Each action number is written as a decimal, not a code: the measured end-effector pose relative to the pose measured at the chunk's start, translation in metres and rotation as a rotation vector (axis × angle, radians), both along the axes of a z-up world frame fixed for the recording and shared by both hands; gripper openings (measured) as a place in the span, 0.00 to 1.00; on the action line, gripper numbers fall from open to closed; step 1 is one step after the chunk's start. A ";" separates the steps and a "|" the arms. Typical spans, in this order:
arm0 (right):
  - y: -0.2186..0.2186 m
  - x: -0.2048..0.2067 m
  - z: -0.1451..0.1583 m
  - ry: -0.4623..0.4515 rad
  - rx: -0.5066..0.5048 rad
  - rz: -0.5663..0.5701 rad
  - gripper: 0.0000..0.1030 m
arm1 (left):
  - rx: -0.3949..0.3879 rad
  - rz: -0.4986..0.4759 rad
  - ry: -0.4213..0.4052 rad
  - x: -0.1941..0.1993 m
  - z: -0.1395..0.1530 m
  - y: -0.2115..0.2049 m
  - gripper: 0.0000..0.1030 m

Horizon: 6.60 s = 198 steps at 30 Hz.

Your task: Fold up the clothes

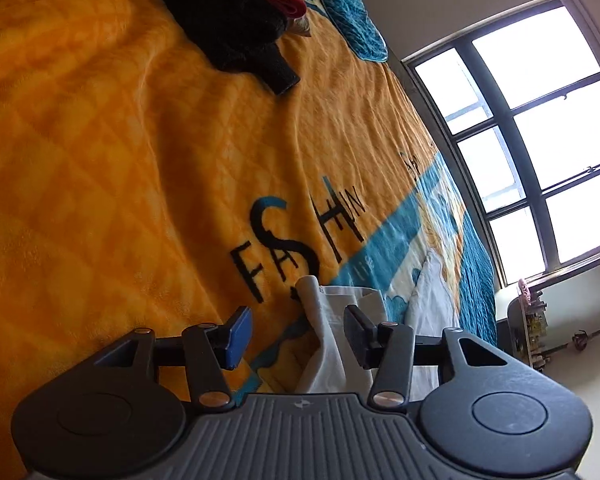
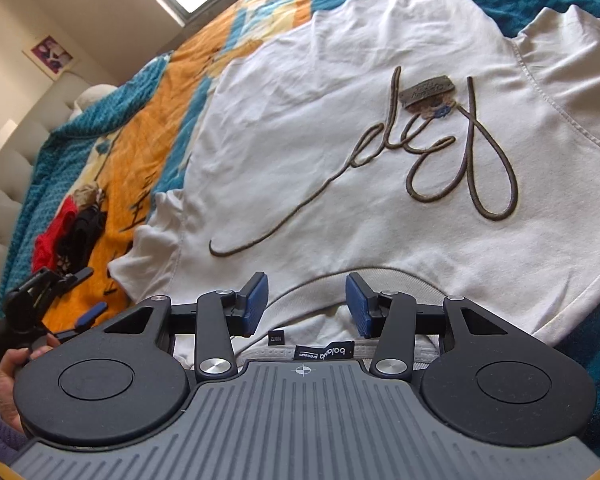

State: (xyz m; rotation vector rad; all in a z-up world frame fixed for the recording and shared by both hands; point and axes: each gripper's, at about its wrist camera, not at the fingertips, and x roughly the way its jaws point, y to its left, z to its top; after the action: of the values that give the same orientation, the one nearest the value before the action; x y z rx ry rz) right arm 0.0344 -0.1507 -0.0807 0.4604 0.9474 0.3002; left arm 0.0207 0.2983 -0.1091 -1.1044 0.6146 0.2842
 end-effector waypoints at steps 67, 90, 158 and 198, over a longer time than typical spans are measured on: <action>-0.007 -0.086 0.042 -0.060 -0.048 0.204 0.56 | 0.610 -0.585 0.218 -0.035 0.055 -0.205 0.49; -0.042 -0.078 0.047 -0.163 -0.119 0.008 0.31 | 0.627 -0.553 0.199 -0.028 0.057 -0.202 0.49; -0.033 -0.077 0.051 -0.143 -0.299 0.068 0.35 | 0.823 -0.847 0.123 -0.006 0.040 -0.280 0.36; -0.018 -0.083 0.087 -0.195 -0.206 0.118 0.65 | 0.771 -0.783 0.056 -0.042 0.103 -0.250 0.46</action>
State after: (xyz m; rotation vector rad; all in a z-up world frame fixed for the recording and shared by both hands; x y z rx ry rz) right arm -0.0481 -0.1685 0.0066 0.1830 0.8057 0.3439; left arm -0.0214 0.0484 -0.0057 -0.0754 0.8419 -0.1342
